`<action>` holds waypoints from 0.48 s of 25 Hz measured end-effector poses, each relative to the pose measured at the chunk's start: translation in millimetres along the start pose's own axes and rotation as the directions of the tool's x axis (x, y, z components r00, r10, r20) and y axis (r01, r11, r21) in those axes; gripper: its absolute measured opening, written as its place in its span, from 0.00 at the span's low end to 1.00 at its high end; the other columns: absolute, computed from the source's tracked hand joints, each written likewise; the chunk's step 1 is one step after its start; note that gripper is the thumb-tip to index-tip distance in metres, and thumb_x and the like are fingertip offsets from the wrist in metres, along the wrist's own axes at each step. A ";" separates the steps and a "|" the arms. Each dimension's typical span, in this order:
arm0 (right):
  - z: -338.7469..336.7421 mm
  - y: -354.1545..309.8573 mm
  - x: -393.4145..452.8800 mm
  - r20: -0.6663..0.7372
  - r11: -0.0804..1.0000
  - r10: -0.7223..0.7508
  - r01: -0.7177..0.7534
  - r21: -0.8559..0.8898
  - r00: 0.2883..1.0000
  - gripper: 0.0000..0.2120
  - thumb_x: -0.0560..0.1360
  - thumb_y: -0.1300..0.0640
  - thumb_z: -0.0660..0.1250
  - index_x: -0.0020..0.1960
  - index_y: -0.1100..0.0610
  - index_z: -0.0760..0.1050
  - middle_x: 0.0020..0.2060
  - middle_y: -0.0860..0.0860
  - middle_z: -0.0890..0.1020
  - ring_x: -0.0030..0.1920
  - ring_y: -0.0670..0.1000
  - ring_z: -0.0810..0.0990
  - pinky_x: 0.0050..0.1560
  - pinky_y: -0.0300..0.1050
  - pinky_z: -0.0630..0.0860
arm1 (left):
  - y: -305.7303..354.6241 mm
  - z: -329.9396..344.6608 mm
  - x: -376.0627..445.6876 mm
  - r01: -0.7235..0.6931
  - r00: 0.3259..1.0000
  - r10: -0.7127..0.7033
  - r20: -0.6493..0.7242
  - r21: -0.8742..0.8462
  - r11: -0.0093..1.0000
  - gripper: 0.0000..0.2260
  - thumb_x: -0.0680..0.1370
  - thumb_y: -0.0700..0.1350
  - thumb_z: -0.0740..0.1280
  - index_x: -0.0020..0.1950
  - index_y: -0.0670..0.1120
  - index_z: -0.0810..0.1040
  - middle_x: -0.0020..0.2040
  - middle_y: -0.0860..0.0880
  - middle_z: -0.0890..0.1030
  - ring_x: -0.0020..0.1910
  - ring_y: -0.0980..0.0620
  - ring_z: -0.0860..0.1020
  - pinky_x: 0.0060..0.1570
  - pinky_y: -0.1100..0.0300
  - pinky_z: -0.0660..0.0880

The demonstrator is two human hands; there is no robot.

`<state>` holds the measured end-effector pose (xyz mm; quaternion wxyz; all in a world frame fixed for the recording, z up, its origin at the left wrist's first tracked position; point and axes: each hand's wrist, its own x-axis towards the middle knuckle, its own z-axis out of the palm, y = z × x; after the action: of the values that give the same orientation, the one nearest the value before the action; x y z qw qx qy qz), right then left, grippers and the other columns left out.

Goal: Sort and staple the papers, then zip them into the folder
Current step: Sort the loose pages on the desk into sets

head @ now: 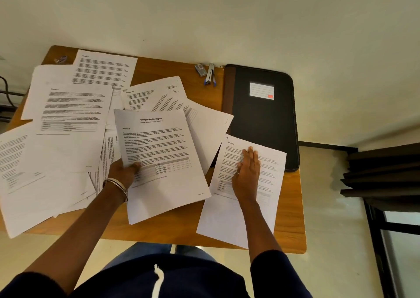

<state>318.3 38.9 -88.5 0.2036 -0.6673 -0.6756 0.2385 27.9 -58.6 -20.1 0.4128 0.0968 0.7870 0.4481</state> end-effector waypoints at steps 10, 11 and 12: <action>-59.7 20.0 -21.7 -0.202 0.701 0.706 -0.711 0.058 0.679 0.37 0.71 0.35 0.66 0.71 0.55 0.60 0.70 0.60 0.66 0.70 0.65 0.62 0.67 0.66 0.59 | 8.7 14.7 -2.3 0.139 0.989 -0.132 0.071 -0.101 0.985 0.19 0.74 0.36 0.67 0.65 0.38 0.72 0.60 0.42 0.76 0.57 0.41 0.75 0.59 0.49 0.71; -63.3 26.4 -27.7 -0.126 0.653 0.752 -0.757 0.011 0.647 0.41 0.68 0.33 0.68 0.70 0.55 0.59 0.69 0.60 0.66 0.70 0.65 0.62 0.67 0.66 0.58 | 7.8 18.6 -3.4 0.212 0.971 -0.191 0.142 -0.146 0.966 0.19 0.73 0.38 0.69 0.64 0.40 0.74 0.59 0.41 0.77 0.56 0.40 0.76 0.58 0.46 0.72; -64.4 33.7 -30.9 -0.065 0.652 0.757 -0.758 0.007 0.650 0.41 0.67 0.33 0.70 0.69 0.56 0.60 0.68 0.60 0.67 0.69 0.64 0.62 0.66 0.66 0.58 | 7.8 23.0 -6.0 0.281 0.947 -0.242 0.210 -0.178 0.943 0.16 0.73 0.41 0.69 0.60 0.42 0.76 0.54 0.40 0.80 0.51 0.40 0.77 0.53 0.46 0.75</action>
<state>384.4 11.1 -55.4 0.0994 -0.8973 -0.3314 0.2741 46.9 -42.9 -16.6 0.5478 -0.0110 0.7006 0.4571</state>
